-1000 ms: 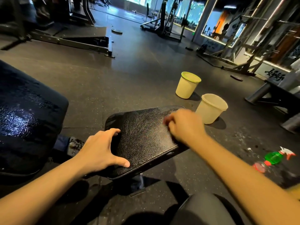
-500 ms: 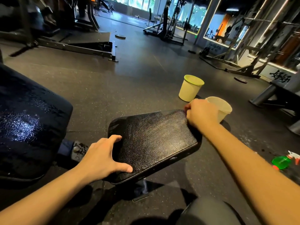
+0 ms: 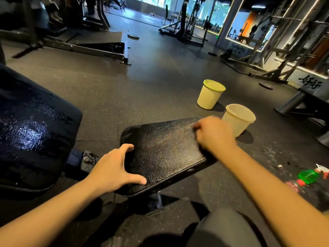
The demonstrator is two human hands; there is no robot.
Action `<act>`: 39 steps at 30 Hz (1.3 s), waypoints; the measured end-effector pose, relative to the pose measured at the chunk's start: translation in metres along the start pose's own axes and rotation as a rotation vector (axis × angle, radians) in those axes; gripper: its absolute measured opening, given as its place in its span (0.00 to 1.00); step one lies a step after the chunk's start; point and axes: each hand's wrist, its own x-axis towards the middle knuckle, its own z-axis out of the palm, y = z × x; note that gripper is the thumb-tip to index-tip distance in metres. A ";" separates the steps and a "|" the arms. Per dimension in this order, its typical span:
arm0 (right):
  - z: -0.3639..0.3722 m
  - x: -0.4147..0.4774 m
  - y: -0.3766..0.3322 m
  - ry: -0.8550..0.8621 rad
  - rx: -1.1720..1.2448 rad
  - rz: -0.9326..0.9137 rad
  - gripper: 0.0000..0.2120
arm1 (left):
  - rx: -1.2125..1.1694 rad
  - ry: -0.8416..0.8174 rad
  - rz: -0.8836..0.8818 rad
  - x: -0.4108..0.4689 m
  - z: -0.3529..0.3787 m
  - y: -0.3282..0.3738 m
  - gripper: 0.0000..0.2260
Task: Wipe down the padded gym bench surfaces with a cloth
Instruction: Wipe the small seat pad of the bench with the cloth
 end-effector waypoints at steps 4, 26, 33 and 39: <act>0.010 0.000 -0.014 0.138 -0.001 0.092 0.12 | -0.016 0.011 0.008 -0.001 0.001 0.002 0.61; 0.016 -0.074 -0.145 -0.107 0.157 -0.467 0.15 | 0.149 -0.020 -0.101 -0.037 -0.015 -0.016 0.52; 0.023 0.016 -0.099 0.059 0.048 -0.195 0.10 | 0.096 0.112 -0.207 -0.046 0.008 -0.025 0.52; 0.039 0.085 -0.189 -0.060 0.185 -0.393 0.13 | 0.243 0.070 -0.158 -0.042 0.003 -0.026 0.54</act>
